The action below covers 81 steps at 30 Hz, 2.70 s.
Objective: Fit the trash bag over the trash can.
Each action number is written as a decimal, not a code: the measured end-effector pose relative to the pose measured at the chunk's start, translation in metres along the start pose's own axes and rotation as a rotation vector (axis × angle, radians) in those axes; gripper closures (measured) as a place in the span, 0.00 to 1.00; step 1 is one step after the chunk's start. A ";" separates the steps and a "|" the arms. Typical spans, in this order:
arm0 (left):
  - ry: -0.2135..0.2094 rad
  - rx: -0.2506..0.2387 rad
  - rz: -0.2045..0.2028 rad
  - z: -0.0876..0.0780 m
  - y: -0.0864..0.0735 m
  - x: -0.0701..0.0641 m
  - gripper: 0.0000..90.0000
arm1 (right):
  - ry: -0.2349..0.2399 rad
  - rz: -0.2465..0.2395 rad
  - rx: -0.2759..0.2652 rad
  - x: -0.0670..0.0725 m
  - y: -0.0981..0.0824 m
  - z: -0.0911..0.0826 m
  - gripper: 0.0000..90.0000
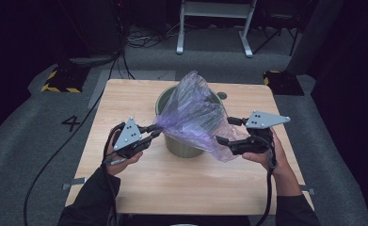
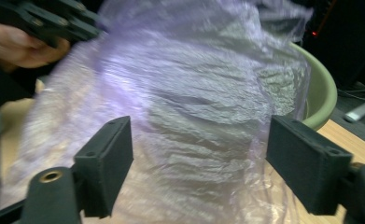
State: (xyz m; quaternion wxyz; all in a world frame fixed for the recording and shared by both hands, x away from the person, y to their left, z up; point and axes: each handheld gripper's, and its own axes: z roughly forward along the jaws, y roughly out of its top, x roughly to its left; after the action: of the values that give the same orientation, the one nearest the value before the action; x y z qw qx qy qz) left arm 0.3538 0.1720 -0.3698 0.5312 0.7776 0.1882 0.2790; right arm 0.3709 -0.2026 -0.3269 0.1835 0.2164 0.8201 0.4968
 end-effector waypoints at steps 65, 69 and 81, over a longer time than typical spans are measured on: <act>-0.140 -0.039 -0.053 -0.010 0.038 -0.027 0.19 | -0.076 0.063 -0.061 -0.004 -0.046 0.007 0.62; -0.141 -0.037 -0.053 -0.010 0.039 -0.030 0.19 | -0.097 0.024 -0.072 0.004 -0.043 0.003 0.84; -0.190 -0.022 -0.010 -0.001 0.047 -0.049 0.19 | -0.120 -0.131 -0.129 0.034 -0.031 -0.013 1.00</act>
State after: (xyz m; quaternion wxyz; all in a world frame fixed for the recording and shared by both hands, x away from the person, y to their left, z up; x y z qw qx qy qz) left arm 0.3152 0.1270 -0.3369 0.5565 0.7938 0.1374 0.2033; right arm 0.3309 -0.2068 -0.3524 0.2779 0.1792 0.7864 0.5218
